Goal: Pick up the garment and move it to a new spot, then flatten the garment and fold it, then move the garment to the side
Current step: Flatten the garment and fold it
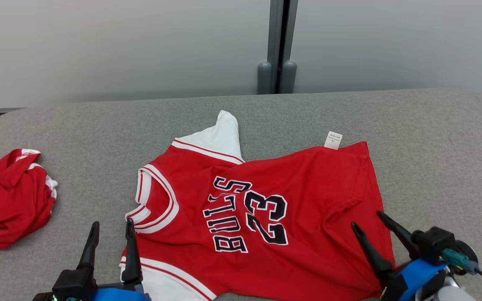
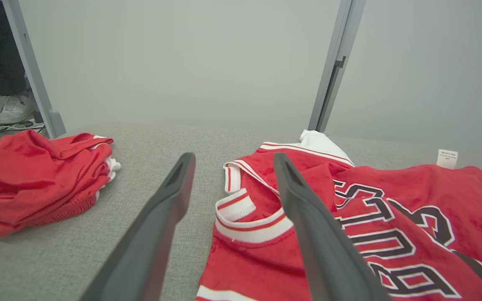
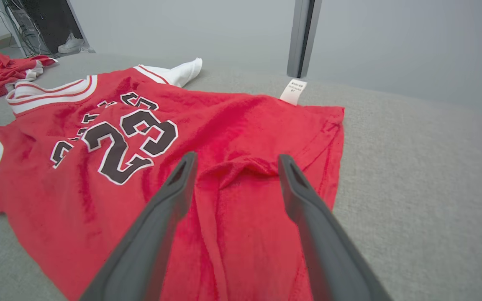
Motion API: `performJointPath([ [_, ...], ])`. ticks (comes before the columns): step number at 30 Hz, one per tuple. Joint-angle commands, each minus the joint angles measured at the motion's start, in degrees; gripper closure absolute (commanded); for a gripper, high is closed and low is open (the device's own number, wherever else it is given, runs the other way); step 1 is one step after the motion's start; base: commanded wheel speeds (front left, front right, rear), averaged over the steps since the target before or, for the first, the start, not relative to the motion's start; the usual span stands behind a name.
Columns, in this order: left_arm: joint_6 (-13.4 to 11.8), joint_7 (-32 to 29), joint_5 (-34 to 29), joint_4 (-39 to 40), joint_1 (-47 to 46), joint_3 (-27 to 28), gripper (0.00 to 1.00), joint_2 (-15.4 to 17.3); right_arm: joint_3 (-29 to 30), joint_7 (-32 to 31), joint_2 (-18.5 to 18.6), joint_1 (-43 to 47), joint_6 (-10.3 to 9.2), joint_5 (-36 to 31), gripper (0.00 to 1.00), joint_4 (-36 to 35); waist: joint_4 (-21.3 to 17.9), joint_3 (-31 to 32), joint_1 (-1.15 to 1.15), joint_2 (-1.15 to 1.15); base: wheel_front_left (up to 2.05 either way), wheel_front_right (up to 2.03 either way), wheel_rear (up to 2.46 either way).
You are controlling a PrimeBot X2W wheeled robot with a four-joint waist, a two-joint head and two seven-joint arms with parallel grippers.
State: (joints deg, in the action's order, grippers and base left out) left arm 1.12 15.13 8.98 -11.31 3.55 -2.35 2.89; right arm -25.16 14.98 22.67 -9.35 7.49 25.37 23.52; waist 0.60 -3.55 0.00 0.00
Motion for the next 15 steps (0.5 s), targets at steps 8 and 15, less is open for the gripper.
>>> performJointPath([
  [8, -0.2, 0.01, -0.2, 0.37, -2.64, -0.76, 0.0, 0.0, -2.66, -0.57, -4.43, -11.85, 0.01, -4.4, 0.0, 11.46, 1.4, -1.49, 0.0, 0.0, 0.0, 0.0, 0.0],
  [15, -0.67, 0.01, 0.46, 0.36, -3.17, -1.74, 0.0, -0.01, -4.39, -1.91, -7.23, -15.67, 0.01, -2.56, 0.0, 21.52, 3.53, -2.52, 0.0, 0.0, 0.0, 0.0, 0.0],
])
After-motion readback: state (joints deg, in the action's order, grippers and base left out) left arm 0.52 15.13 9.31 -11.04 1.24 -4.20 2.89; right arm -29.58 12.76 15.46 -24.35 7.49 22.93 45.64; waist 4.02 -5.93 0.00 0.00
